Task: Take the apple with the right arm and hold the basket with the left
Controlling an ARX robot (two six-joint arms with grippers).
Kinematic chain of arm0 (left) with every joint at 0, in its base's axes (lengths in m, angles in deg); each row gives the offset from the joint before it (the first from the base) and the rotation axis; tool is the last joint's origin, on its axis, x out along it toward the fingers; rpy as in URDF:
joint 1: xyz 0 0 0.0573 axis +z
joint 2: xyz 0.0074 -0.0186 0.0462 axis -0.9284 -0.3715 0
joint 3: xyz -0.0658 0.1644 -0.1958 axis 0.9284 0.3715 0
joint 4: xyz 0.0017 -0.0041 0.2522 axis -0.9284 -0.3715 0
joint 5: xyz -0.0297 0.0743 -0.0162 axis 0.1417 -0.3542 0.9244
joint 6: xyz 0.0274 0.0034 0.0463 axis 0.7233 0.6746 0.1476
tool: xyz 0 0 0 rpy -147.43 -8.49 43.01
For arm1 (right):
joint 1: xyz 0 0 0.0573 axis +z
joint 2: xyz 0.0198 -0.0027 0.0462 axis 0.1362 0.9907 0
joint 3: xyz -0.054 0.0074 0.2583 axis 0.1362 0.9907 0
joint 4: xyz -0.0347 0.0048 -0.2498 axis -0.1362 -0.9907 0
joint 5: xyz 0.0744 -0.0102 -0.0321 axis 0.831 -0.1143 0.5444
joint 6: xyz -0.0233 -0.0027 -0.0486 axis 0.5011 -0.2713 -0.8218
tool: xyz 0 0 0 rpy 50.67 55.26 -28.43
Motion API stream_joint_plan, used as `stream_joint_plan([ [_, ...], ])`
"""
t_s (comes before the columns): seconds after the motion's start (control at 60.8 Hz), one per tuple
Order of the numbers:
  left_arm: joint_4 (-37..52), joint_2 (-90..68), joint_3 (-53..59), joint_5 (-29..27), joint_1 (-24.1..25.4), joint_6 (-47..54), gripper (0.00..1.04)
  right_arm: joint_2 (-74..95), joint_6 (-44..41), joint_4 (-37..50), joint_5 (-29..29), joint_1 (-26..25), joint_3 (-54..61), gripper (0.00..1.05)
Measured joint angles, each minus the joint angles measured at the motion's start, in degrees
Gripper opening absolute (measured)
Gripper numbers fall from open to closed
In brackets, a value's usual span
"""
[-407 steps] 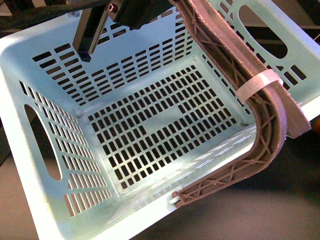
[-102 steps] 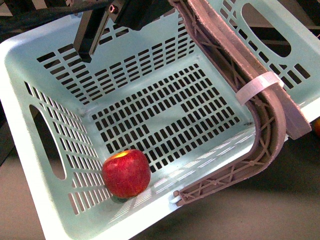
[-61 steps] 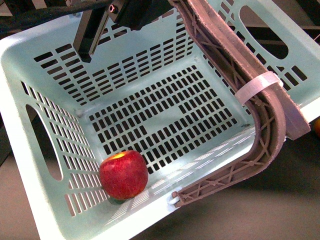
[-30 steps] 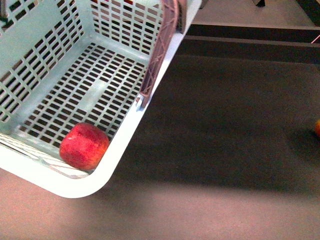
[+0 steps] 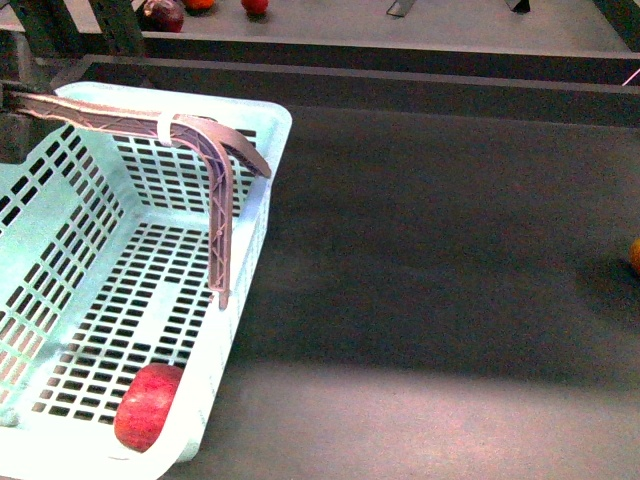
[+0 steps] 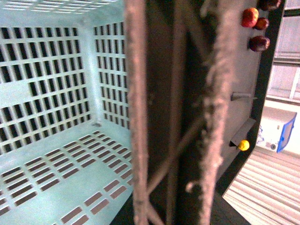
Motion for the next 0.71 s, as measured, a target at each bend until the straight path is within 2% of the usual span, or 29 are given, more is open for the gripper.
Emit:
stream_joint_plan([
  [0.345,0.3,1.3,3.0,-0.6,0.9,-1.8,0.07,0.0,0.0,0.0,0.0,0.0,0.0,0.96],
  [0.51,-2.3,4.7,3.9,-2.3,0.3,-3.8,0.34,0.0,0.0,0.0,0.0,0.0,0.0,0.96],
  [0.526,-3.0,5.8,4.2,-3.0,-0.1,-4.3,0.39,0.0,0.0,0.0,0.0,0.0,0.0,0.96],
  [0.707,-8.2,14.5,6.3,-9.1,-4.9,-8.4,0.71,0.0,0.0,0.0,0.0,0.0,0.0,0.96],
])
